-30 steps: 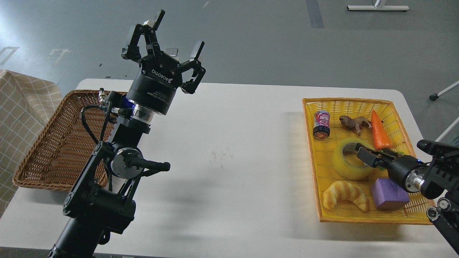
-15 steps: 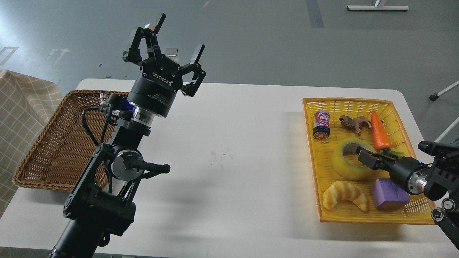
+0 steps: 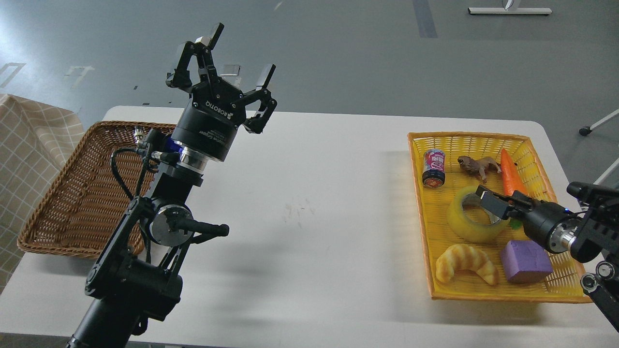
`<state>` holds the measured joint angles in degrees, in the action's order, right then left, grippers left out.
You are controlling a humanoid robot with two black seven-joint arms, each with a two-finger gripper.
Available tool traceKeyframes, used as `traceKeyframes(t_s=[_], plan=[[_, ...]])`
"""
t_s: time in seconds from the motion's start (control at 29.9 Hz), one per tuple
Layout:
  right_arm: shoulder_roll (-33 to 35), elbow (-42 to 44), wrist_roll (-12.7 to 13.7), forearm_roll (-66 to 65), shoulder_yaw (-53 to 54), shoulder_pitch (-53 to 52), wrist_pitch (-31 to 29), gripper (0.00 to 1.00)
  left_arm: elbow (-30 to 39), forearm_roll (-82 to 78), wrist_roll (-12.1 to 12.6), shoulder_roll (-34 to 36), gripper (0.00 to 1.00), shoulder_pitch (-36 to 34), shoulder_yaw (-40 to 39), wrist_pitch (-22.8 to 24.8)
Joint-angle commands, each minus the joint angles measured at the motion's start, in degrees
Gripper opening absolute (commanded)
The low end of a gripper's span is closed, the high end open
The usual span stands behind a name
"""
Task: Place and transfer tape with both arms
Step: 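Insert the right gripper into the tape roll's hole and close it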
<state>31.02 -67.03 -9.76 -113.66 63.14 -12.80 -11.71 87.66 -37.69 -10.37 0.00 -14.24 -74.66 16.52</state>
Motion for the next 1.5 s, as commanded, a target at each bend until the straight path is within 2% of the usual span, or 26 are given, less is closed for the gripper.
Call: traceKeyframes(t_s=[0.0,0.17,0.27,0.33,0.67,0.84,0.94,1.2,1.34,1.47], plan=[[0.2,0.1,0.0,-0.1,-0.3,0.1,-0.2,0.98,0.1,0.1,0.0,0.0,0.99,0.0,-0.1,0.1],[0.2,0.3,1.3,-0.2,-0.7,0.3,-0.7,0.99,0.0,0.2,0.0,0.0,0.99,0.4,0.0,-0.1],[0.2,0.5,3.3,-0.1,-0.7,0.1,-2.8,0.99,0.0,0.2,0.0,0.0,0.99,0.4,0.0,-0.1],[0.2,0.5,3.3,-0.1,-0.6,-0.1,-5.2,0.99,0.0,0.2,0.0,0.0,0.99,0.4,0.0,0.0],[-0.1,0.1,3.0,2.1,-0.7,-1.5,-5.8,0.99,0.0,0.3,0.0,0.0,0.99,0.4,-0.3,0.4],[-0.2,0.1,2.9,2.6,-0.7,-3.2,-9.1,0.99,0.0,0.3,0.0,0.0,0.99,0.4,-0.5,0.5],[0.0,0.1,2.6,2.6,-0.7,-3.3,-10.1,0.98,0.0,0.3,0.0,0.0,0.99,0.4,-0.6,0.5],[0.4,0.1,-1.1,2.5,-0.7,-3.5,-14.7,0.97,-0.1,0.3,0.0,0.0,0.99,1.0,-0.5,0.5],[0.7,-0.1,-1.5,1.6,-0.8,-3.3,-15.4,0.97,-0.1,0.3,0.0,0.0,0.99,1.1,-0.5,0.5],[5.5,-1.5,-2.4,-1.3,-3.4,-5.2,-16.3,0.99,-0.1,0.2,0.0,0.0,0.99,1.2,-0.4,0.5]])
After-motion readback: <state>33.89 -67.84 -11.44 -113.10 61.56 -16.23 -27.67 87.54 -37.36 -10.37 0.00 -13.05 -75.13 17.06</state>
